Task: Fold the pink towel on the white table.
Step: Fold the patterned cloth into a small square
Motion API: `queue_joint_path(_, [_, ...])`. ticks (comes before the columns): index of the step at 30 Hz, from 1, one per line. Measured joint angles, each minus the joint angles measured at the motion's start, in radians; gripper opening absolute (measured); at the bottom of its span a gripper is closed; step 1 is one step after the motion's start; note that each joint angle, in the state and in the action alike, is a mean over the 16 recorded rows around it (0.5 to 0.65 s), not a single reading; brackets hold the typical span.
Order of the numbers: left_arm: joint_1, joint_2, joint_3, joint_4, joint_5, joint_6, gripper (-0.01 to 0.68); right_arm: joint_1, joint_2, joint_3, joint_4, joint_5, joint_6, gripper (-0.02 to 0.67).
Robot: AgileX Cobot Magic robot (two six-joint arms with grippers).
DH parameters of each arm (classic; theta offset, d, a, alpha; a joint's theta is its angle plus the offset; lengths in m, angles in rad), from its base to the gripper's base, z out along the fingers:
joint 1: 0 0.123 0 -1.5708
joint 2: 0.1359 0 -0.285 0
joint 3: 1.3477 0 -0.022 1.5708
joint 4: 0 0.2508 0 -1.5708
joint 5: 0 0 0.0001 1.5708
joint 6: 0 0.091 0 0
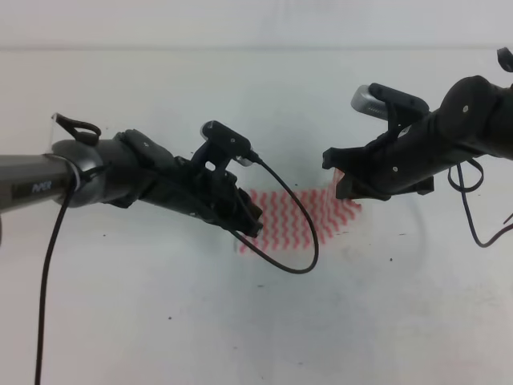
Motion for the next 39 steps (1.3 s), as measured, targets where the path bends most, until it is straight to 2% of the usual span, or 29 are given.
queue_joint_path(14, [0.022,-0.061,0.0,0.006,0.085,-0.03,-0.005,0.0,0.0,0.0,-0.006,0.005,-0.001,-0.016])
queue_joint_path(25, [0.054,0.001,0.0,-0.019,0.174,-0.027,-0.004,0.0,0.001,0.0,-0.006,0.008,0.0,-0.016])
queue_joint_path(39, [0.056,0.048,-0.001,-0.046,0.186,0.0,-0.005,0.0,0.0,0.0,0.001,0.008,-0.001,-0.017])
